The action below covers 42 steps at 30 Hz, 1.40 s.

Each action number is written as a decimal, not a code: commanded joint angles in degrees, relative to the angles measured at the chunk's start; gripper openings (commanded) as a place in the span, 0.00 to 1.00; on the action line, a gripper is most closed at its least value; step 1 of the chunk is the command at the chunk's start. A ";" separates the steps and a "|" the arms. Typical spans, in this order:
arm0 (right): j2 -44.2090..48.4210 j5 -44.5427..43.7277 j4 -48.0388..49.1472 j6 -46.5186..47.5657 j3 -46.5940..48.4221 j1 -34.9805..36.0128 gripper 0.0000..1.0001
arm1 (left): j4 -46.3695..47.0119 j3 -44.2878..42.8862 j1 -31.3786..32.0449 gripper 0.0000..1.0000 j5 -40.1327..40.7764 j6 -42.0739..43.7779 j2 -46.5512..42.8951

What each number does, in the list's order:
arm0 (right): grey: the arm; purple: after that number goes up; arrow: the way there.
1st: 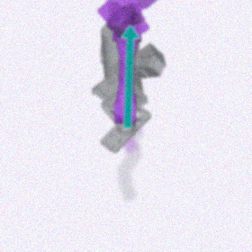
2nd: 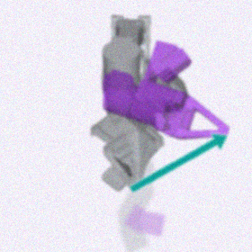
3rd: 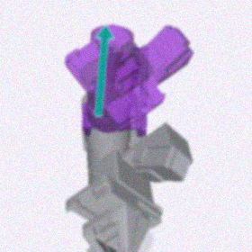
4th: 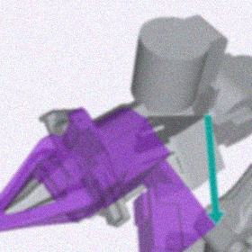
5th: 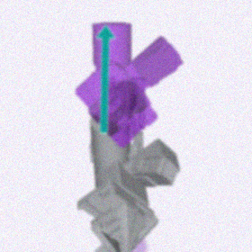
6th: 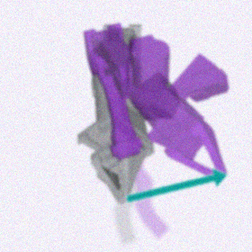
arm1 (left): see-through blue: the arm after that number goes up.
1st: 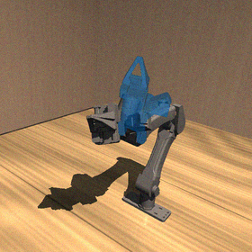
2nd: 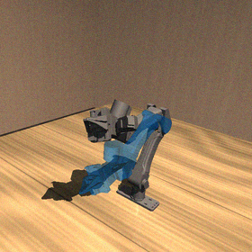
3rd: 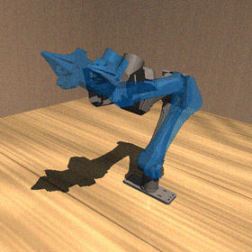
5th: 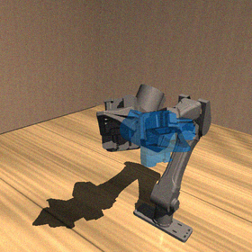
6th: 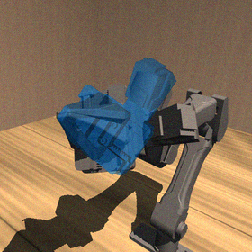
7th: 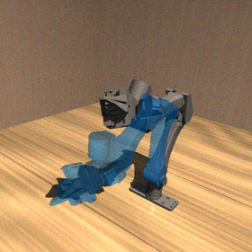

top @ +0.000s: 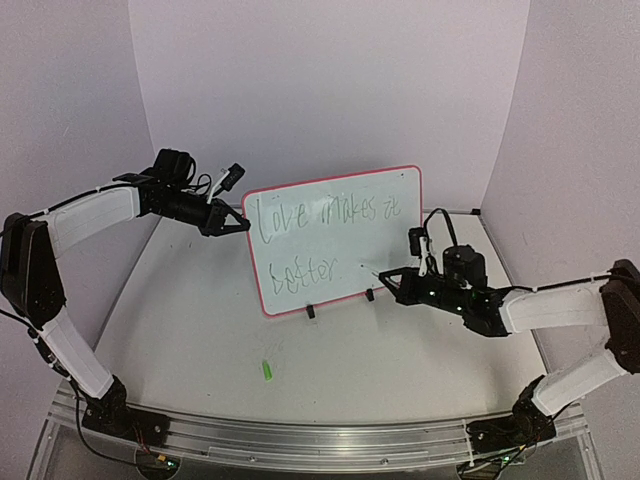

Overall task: Write a sentence on the whiteboard
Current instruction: Write a sentence on the whiteboard, then pick up the pen cap from the center of the board.

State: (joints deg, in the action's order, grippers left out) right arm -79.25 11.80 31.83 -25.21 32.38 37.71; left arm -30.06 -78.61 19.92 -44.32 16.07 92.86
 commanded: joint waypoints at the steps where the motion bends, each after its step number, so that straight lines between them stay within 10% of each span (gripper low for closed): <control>1: 9.44 -9.08 -3.73 2.29 -3.45 0.27 0.00 | -3.75 -0.30 1.35 0.17 2.49 0.66 -0.56; 17: 28.66 -11.14 -16.58 5.47 -4.89 0.30 0.00 | 1.31 5.92 1.09 0.92 16.20 -7.16 -10.19; 27: 31.21 -8.87 -23.20 3.56 -4.74 0.27 0.00 | 4.16 27.71 1.53 0.89 40.10 -42.29 -30.18; 42: 28.47 -10.09 -28.13 -0.96 -3.82 0.38 0.00 | -2.15 42.04 26.97 0.74 39.05 -73.10 -32.70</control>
State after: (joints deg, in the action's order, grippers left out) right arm -48.79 2.22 5.15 -23.46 26.87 37.69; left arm -32.88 -37.62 38.05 -6.76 -46.03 57.52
